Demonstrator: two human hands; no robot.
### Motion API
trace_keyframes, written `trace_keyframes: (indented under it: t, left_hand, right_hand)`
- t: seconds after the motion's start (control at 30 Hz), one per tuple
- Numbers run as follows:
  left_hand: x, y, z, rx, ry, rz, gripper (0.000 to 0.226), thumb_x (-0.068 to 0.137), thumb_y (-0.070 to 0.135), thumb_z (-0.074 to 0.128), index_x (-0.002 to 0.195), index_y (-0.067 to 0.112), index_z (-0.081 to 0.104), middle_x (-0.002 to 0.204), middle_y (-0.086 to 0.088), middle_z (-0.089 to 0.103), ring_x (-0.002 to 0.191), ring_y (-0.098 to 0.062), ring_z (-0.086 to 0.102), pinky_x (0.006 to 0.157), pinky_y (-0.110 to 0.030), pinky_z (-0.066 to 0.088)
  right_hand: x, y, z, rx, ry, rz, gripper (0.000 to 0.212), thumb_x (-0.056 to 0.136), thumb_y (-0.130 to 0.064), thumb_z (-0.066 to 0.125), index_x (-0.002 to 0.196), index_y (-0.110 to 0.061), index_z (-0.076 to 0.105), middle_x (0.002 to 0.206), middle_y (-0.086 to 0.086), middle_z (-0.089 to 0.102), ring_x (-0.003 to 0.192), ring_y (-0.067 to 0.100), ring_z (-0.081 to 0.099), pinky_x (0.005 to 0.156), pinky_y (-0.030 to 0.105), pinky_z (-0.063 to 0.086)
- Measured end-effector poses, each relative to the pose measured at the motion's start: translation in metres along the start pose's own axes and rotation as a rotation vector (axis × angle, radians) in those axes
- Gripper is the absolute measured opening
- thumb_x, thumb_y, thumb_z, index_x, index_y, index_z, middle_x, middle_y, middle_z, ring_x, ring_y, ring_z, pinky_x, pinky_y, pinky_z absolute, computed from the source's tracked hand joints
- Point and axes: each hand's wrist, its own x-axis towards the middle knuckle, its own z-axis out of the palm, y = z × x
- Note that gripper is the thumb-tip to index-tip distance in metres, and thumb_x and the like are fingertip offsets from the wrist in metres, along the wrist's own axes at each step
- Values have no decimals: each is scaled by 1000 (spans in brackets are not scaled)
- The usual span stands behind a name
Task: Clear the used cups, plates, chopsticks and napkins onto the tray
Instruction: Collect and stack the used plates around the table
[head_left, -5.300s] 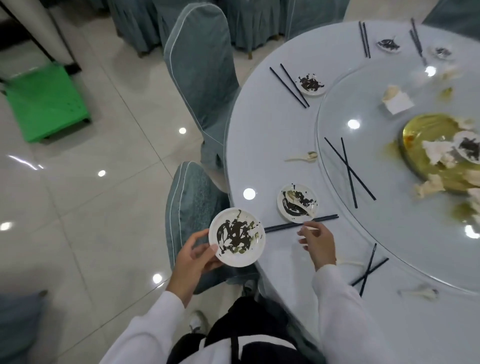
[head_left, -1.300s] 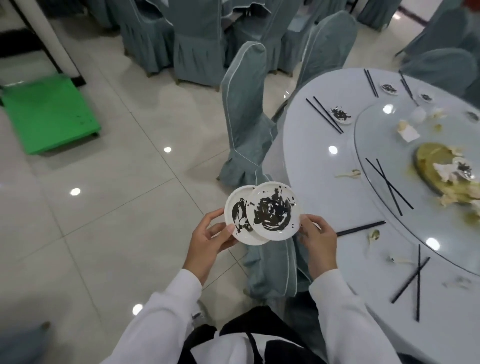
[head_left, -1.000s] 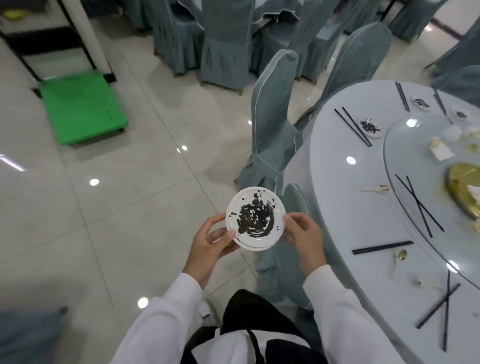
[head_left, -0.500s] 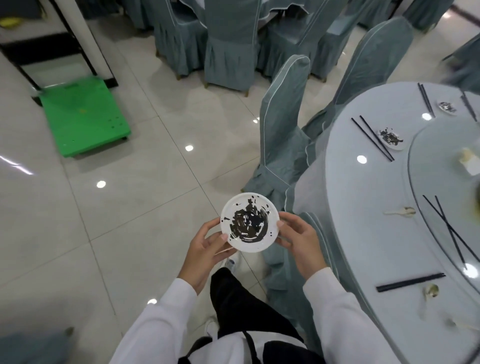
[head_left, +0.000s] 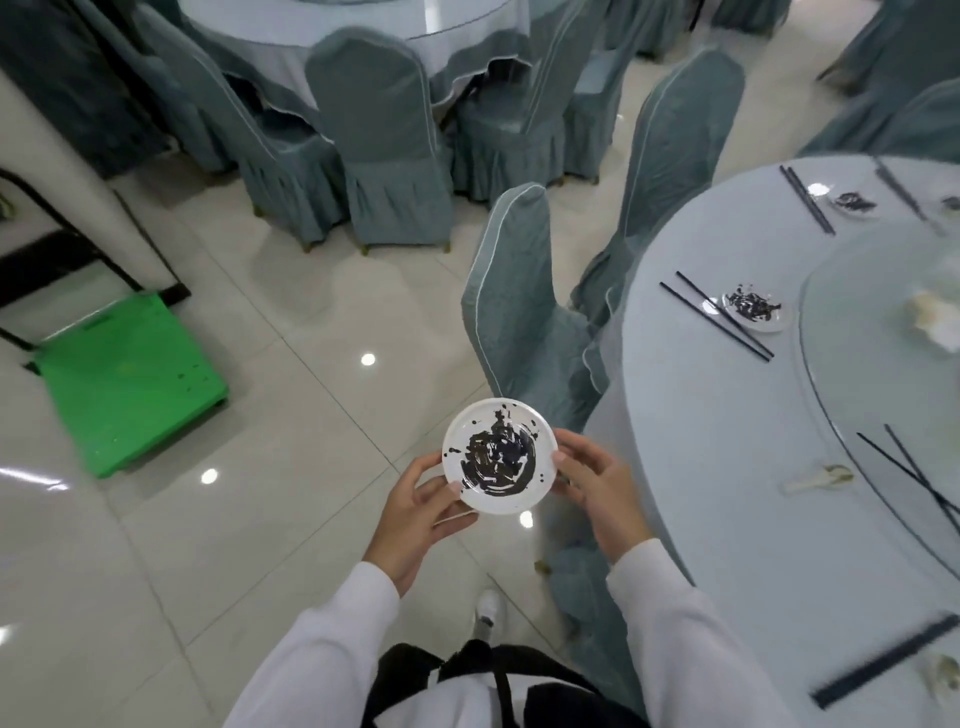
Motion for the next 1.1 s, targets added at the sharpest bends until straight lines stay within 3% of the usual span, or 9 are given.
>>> trace_keyframes:
  t: [0.13, 0.23, 0.3, 0.47, 0.57, 0.7, 0.93, 1.1]
  left_hand:
    - [39, 14, 35, 90, -78, -37, 35, 101, 4, 65, 134, 13, 60, 115, -16, 78, 92, -31, 77, 83, -39, 64]
    - [65, 20, 63, 129, -124, -71, 33, 100, 1, 64, 132, 10, 60, 110, -16, 79, 85, -27, 77, 82, -37, 65]
    - [79, 21, 82, 139, -143, -102, 32, 100, -2, 63, 130, 10, 61, 110, -16, 79, 83, -26, 77, 80, -36, 65]
    - [120, 27, 131, 156, -220, -139, 35, 99, -4, 64, 132, 6, 60, 120, -23, 74, 84, -27, 77, 75, -36, 65]
    - [150, 30, 158, 192, -263, -150, 34, 98, -4, 65, 129, 8, 62, 117, -24, 74, 87, -30, 73, 78, -41, 66]
    - [200, 40, 191, 240, -321, -212, 34, 98, -4, 65, 128, 11, 61, 118, -26, 74, 92, -31, 75, 98, -56, 59]
    - [294, 88, 249, 296, -440, -279, 34, 97, -6, 65, 124, 14, 61, 111, -17, 78, 90, -27, 79, 74, -36, 66]
    - [345, 115, 275, 345, -501, -279, 33, 99, -4, 64, 127, 12, 58, 112, -18, 78, 94, -31, 79, 78, -38, 66]
  right_hand:
    - [13, -6, -31, 29, 118, -21, 26, 97, -6, 71, 114, -22, 81, 108, 4, 81, 92, 17, 79, 75, 25, 63]
    - [23, -9, -55, 4, 187, -35, 27, 97, -6, 71, 115, -23, 80, 112, 8, 80, 105, 32, 75, 91, 43, 62]
    - [24, -10, -70, -5, 234, -35, 25, 99, -10, 69, 115, -25, 81, 112, 9, 80, 106, 36, 73, 94, 47, 59]
    - [23, -15, -104, 47, 411, 17, 22, 101, -9, 67, 114, -21, 79, 106, 10, 80, 89, 25, 74, 73, 27, 59]
    - [30, -21, -120, 63, 520, 41, 22, 102, -7, 62, 117, -17, 75, 104, 4, 81, 89, 22, 75, 74, 26, 61]
    - [51, -32, -131, 95, 671, 66, 21, 103, -10, 60, 116, -17, 74, 103, 2, 80, 93, 24, 76, 79, 31, 61]
    - [115, -58, -138, 194, 870, 97, 19, 105, -13, 58, 114, -16, 74, 100, 3, 81, 94, 25, 77, 81, 33, 63]
    - [164, -76, -137, 263, 907, 115, 19, 104, -13, 58, 115, -16, 74, 101, 4, 81, 95, 25, 77, 79, 31, 61]
